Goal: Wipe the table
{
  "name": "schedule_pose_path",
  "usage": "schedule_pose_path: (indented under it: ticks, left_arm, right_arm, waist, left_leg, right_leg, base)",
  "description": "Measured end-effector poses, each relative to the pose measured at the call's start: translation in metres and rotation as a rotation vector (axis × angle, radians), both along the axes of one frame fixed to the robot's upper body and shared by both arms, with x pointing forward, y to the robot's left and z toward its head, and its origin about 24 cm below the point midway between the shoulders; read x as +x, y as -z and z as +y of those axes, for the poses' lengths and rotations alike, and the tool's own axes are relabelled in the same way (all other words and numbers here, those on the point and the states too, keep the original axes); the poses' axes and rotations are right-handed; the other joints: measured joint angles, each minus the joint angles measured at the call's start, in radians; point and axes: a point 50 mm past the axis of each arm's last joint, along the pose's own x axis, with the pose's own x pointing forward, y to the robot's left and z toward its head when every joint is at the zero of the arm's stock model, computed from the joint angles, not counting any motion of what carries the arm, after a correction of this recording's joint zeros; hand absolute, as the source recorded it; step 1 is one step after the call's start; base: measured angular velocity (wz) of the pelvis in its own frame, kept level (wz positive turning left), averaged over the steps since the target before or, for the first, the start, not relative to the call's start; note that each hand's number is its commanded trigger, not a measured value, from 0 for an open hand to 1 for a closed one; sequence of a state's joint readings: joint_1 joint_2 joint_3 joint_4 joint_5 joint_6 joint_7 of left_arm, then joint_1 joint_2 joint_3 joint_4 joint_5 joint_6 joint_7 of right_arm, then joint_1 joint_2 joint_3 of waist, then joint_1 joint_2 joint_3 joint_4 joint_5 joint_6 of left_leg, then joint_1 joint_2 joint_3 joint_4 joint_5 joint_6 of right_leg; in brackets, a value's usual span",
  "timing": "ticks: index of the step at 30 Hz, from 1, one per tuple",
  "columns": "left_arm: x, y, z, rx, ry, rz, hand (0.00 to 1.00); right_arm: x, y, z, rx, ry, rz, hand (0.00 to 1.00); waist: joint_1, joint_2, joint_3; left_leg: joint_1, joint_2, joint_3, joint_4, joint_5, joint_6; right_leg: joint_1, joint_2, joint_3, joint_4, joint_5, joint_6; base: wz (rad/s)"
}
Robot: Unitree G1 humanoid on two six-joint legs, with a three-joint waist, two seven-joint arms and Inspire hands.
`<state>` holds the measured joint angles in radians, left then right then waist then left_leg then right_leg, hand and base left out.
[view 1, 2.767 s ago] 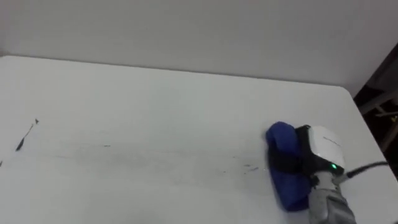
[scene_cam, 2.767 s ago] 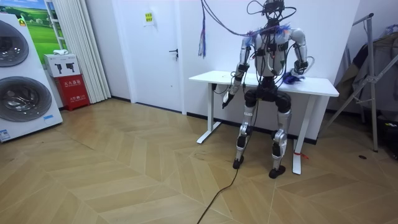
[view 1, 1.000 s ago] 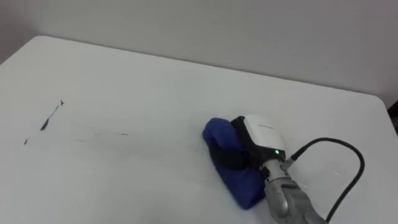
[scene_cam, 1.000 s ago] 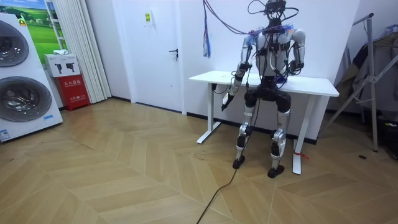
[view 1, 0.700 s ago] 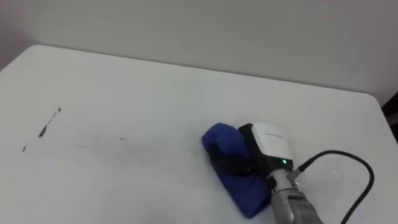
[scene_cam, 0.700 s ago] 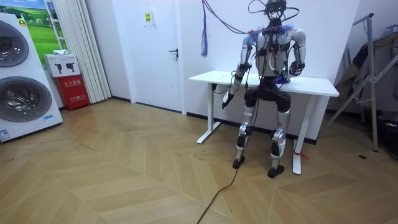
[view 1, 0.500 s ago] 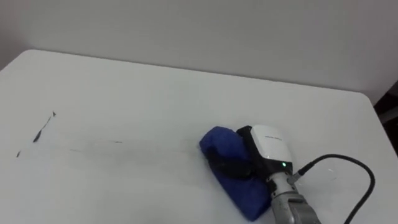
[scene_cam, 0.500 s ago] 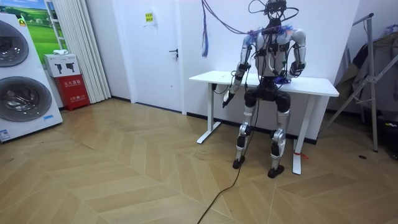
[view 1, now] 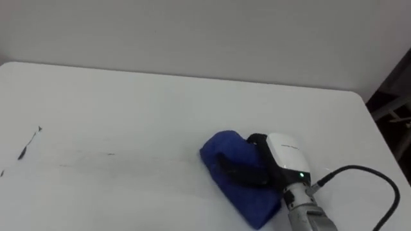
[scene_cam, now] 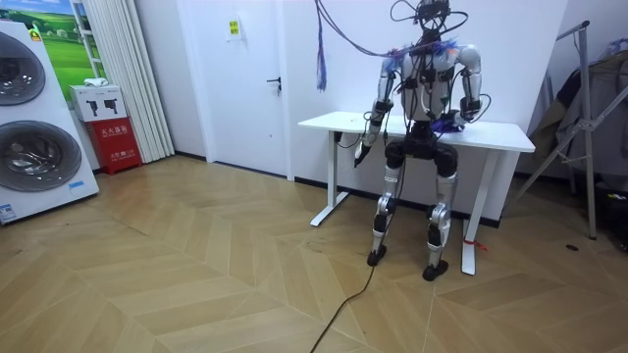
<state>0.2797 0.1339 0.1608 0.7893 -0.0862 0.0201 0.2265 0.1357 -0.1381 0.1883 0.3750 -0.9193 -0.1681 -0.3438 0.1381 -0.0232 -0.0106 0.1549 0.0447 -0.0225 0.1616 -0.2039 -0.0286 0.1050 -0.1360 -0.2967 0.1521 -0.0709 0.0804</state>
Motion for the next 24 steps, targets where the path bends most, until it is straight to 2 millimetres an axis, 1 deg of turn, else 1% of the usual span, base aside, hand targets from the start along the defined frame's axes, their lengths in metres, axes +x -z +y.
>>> schedule_pose_path:
  ticks: [4, 6, 7, 9, 10, 11, 12, 14, 17, 20, 22, 24]
  left_arm:
    - [-0.004, 0.001, 0.001, -0.008, -0.003, 0.004, 0.00]
    - [-0.010, 0.003, 0.001, -0.026, -0.014, 0.026, 0.00]
    - [-0.012, 0.004, 0.001, -0.029, -0.022, 0.029, 0.00]
    - [-0.017, 0.003, 0.005, -0.029, -0.049, 0.032, 0.00]
    - [-0.018, 0.003, 0.005, -0.028, -0.055, 0.030, 0.00]
    - [-0.018, 0.003, 0.007, -0.025, -0.067, 0.026, 0.00]
    - [-0.018, 0.002, 0.009, -0.021, -0.071, 0.025, 0.00]
    - [-0.017, 0.001, 0.010, -0.017, -0.072, 0.022, 0.00]
    - [-0.024, 0.002, 0.013, -0.013, -0.086, 0.033, 0.00]
    - [-0.030, 0.002, 0.016, -0.010, -0.117, 0.044, 0.00]
    - [-0.033, 0.001, 0.019, -0.003, -0.125, 0.049, 0.00]
    - [-0.036, 0.001, 0.021, -0.002, -0.140, 0.056, 0.00]
  right_arm:
    - [0.004, -0.006, -0.016, -0.020, 0.035, 0.010, 0.00]
    - [0.009, -0.018, -0.034, -0.043, 0.111, -0.024, 0.00]
    - [0.011, -0.022, -0.039, -0.047, 0.129, -0.041, 0.00]
    - [0.015, -0.037, -0.056, -0.072, 0.191, -0.103, 0.00]
    - [0.016, -0.041, -0.059, -0.080, 0.200, -0.117, 0.00]
    - [0.016, -0.047, -0.066, -0.093, 0.217, -0.140, 0.00]
    - [0.017, -0.053, -0.071, -0.098, 0.238, -0.166, 0.00]
    - [0.018, -0.060, -0.077, -0.098, 0.270, -0.195, 0.00]
    - [0.017, -0.067, -0.087, -0.088, 0.314, -0.218, 0.00]
    - [0.015, -0.070, -0.100, -0.061, 0.376, -0.223, 0.00]
    - [0.012, -0.070, -0.109, -0.048, 0.419, -0.224, 0.00]
    - [0.007, -0.069, -0.123, -0.021, 0.496, -0.235, 0.00]
  waist:
    - [-0.007, -0.001, 0.0007]
    - [-0.014, 0.002, 0.0022]
    - [-0.019, 0.002, 0.0030]
    - [-0.030, 0.001, 0.0037]
    - [-0.032, 0.001, 0.0043]
    - [-0.043, -0.003, 0.0030]
    - [-0.053, -0.003, 0.0043]
    - [-0.060, -0.004, 0.0055]
    - [-0.077, -0.008, 0.0050]
    - [-0.081, -0.012, 0.0042]
    - [-0.086, -0.019, 0.0048]
    - [-0.091, -0.022, 0.0069]
  left_leg:
    - [0.006, 0.000, 0.010, -0.008, 0.000, 0.000]
    - [0.004, 0.000, 0.022, -0.013, 0.000, 0.001]
    - [0.002, 0.000, 0.024, -0.013, 0.000, 0.001]
    - [-0.005, 0.000, 0.038, -0.017, -0.001, 0.001]
    - [-0.005, 0.000, 0.042, -0.018, -0.001, 0.002]
    - [-0.005, 0.000, 0.045, -0.019, -0.002, 0.003]
    - [-0.004, 0.000, 0.047, -0.019, -0.002, 0.004]
    - [-0.003, 0.000, 0.050, -0.019, -0.002, 0.004]
    - [0.003, 0.000, 0.055, -0.023, -0.002, 0.004]
    - [0.008, 0.000, 0.070, -0.026, -0.004, 0.006]
    - [0.007, 0.000, 0.071, -0.026, -0.004, 0.007]
    - [0.007, 0.000, 0.071, -0.026, -0.004, 0.007]
  right_leg:
    - [-0.004, 0.000, 0.011, 0.002, -0.002, 0.002]
    - [-0.017, 0.001, 0.025, 0.003, -0.002, 0.003]
    - [-0.020, 0.002, 0.027, 0.003, -0.001, 0.003]
    - [-0.037, 0.004, 0.042, 0.005, 0.000, 0.003]
    - [-0.040, 0.004, 0.046, 0.005, 0.001, 0.004]
    - [-0.041, 0.004, 0.048, 0.004, 0.002, 0.003]
    - [-0.040, 0.004, 0.049, 0.004, 0.002, 0.004]
    - [-0.041, 0.004, 0.053, 0.004, 0.004, 0.004]
    - [-0.042, 0.005, 0.059, 0.007, 0.004, 0.004]
    - [-0.052, 0.006, 0.078, 0.018, 0.003, 0.004]
    - [-0.052, 0.006, 0.078, 0.018, 0.003, 0.004]
    - [-0.053, 0.006, 0.078, 0.018, 0.003, 0.004]
  base:
    - [-0.09]
    - [-0.14]
    - [-0.15]
    - [-0.17]
    - [-0.15]
    - [-0.07]
    - [-0.04]
    - [-0.05]
    - [-0.07]
    - [-0.13]
    - [-0.03]
    - [0.00]
